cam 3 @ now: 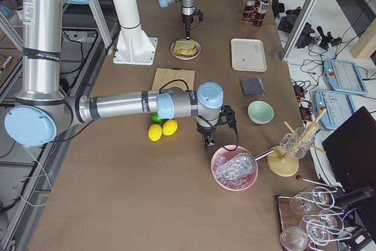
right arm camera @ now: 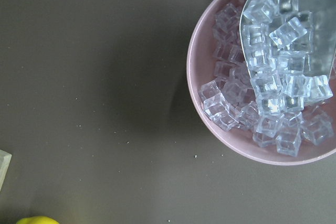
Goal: Make sandwich and place on tray
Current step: 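Reach the left gripper to the white plate rim and grasp it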
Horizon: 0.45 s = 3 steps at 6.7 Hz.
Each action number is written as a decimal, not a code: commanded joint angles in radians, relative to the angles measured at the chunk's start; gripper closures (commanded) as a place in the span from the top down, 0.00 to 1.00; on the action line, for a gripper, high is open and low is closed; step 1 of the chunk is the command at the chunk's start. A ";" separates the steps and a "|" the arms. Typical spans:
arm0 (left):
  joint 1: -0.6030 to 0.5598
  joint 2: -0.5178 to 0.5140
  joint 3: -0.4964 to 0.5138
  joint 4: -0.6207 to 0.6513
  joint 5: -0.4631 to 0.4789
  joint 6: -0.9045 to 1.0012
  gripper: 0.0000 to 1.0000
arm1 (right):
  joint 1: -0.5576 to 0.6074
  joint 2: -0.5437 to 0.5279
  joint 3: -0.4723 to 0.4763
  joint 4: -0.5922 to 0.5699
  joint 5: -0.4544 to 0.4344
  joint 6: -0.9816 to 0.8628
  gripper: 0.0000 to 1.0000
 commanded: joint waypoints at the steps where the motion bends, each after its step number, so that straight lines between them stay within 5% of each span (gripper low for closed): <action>1: 0.004 0.005 0.009 -0.002 0.002 -0.002 0.46 | 0.000 -0.001 -0.002 0.000 0.000 0.000 1.00; 2: 0.004 0.008 0.011 -0.002 0.002 -0.002 0.38 | 0.000 -0.001 -0.002 0.000 0.000 0.002 1.00; 3: 0.005 0.008 0.011 -0.005 0.002 -0.008 0.17 | 0.000 -0.003 0.000 0.000 0.000 0.002 1.00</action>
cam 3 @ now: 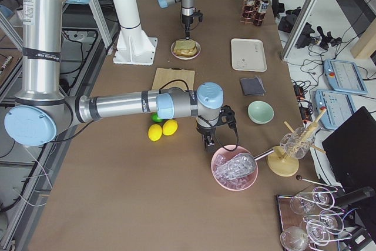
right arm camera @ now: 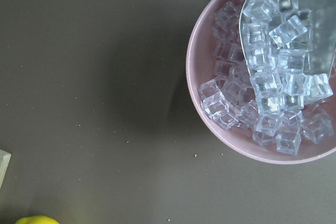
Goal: Make sandwich and place on tray
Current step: 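Carry the plate with the left gripper and lower it onto the cream tray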
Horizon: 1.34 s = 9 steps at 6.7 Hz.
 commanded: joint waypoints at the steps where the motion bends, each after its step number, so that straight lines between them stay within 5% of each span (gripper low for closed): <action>1: 0.006 0.003 0.001 -0.007 0.002 -0.026 0.00 | 0.000 -0.003 0.001 0.000 0.002 0.000 1.00; 4: -0.006 -0.006 -0.022 -0.047 0.034 -0.064 0.00 | 0.000 -0.004 0.009 0.000 0.030 -0.003 1.00; 6: -0.150 -0.017 -0.018 -0.100 0.023 -0.058 0.00 | 0.000 -0.003 0.015 0.002 0.032 -0.001 1.00; 7: -0.239 -0.063 0.060 -0.140 -0.068 -0.054 0.00 | 0.000 -0.006 0.024 0.002 0.034 -0.001 1.00; 9: -0.400 -0.259 0.404 -0.263 -0.224 0.062 0.00 | -0.002 -0.003 0.032 0.002 0.032 -0.003 1.00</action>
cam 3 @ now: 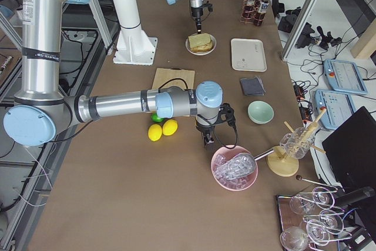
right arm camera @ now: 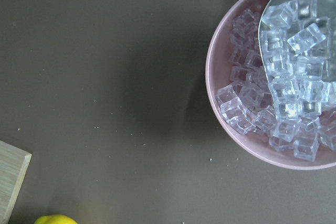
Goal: Make sandwich and place on tray
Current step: 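Carry the plate with the left gripper and lower it onto the cream tray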
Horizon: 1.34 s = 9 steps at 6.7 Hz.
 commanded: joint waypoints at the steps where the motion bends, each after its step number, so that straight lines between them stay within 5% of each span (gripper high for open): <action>1: -0.139 -0.182 0.308 -0.058 -0.122 0.128 0.00 | -0.002 0.002 0.020 0.000 -0.001 -0.001 1.00; 4: -0.172 -0.401 0.747 -0.209 -0.138 0.197 0.00 | -0.027 0.020 0.030 0.003 -0.004 -0.001 1.00; 6: -0.152 -0.427 0.806 -0.250 -0.078 0.194 0.00 | -0.030 0.019 0.035 0.003 -0.001 -0.001 1.00; 7: -0.143 -0.427 0.805 -0.253 -0.063 0.188 0.98 | -0.036 0.020 0.037 0.003 0.019 -0.001 1.00; 9: -0.141 -0.337 0.651 -0.250 -0.072 0.159 0.98 | -0.048 0.020 0.037 0.003 0.025 0.000 1.00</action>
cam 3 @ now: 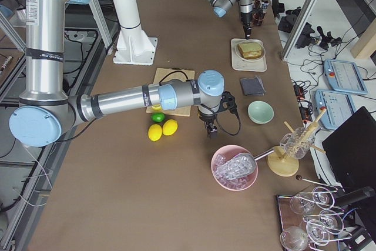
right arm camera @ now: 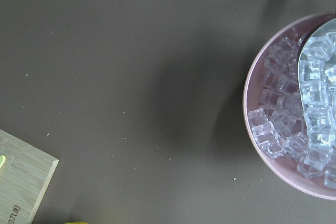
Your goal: Make sandwich and place on tray
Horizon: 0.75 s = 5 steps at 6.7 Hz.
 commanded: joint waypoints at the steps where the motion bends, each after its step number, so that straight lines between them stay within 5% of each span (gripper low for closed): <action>1: 0.000 0.117 -0.198 0.036 -0.005 -0.053 0.98 | -0.018 0.006 -0.001 0.000 0.003 0.002 1.00; 3: -0.029 0.290 -0.538 0.302 -0.105 -0.003 0.98 | -0.025 0.005 -0.002 -0.002 0.003 0.002 1.00; 5: -0.092 0.466 -0.836 0.594 -0.109 0.316 0.98 | -0.025 0.005 -0.007 -0.002 0.000 0.002 1.00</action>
